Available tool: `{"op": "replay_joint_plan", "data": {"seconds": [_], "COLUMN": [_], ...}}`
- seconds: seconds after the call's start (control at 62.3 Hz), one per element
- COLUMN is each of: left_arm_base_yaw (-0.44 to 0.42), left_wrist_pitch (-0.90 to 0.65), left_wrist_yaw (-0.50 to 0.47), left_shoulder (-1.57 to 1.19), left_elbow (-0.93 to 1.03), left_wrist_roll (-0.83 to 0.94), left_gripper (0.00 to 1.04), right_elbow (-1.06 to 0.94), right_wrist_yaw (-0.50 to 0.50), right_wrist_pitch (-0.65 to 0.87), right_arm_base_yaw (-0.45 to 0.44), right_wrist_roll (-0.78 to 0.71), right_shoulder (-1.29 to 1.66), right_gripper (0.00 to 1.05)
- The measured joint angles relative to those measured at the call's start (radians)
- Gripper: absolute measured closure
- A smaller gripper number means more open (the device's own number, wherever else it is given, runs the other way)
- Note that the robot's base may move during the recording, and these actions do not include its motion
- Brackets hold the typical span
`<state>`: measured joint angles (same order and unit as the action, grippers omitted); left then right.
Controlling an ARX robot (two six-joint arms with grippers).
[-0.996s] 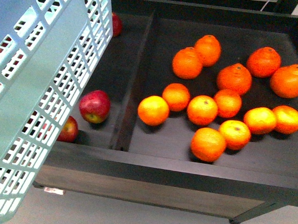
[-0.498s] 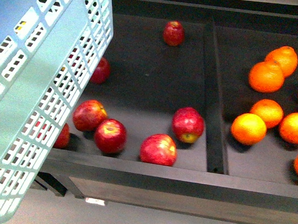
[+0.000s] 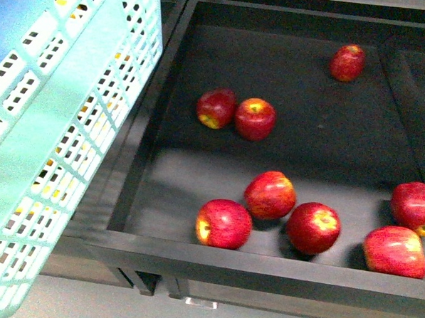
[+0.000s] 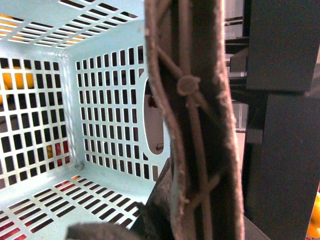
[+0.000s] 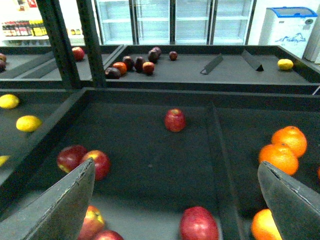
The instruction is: Pick lemon and mango into basket
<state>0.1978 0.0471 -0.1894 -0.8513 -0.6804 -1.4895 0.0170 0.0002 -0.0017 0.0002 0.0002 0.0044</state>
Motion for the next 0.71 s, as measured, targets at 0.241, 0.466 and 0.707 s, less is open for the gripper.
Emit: {"op": "replay_joint_plan", "data": {"seconds": [0.241,0.466,0.707], "left_arm_base_yaw": [0.0,-0.001,-0.001], "left_wrist_pitch": [0.0,0.0,0.0], "left_wrist_yaw": [0.0,-0.006,-0.002], "left_shoulder": [0.0,0.0,0.0], "left_elbow": [0.0,0.0,0.0], "left_wrist_roll": [0.0,0.003,0.0], "left_gripper": [1.0,1.0,1.0], "right_elbow": [0.0,0.0,0.0], "right_wrist_yaw": [0.001,0.001,0.001], "right_wrist_pitch": [0.001,0.001,0.001], "right_arm_base_yaw": [0.0,0.0,0.0], "right_wrist_roll": [0.0,0.0,0.0], "right_shoulder": [-0.001,0.0,0.0], "right_gripper": [0.09,0.09,0.09]}}
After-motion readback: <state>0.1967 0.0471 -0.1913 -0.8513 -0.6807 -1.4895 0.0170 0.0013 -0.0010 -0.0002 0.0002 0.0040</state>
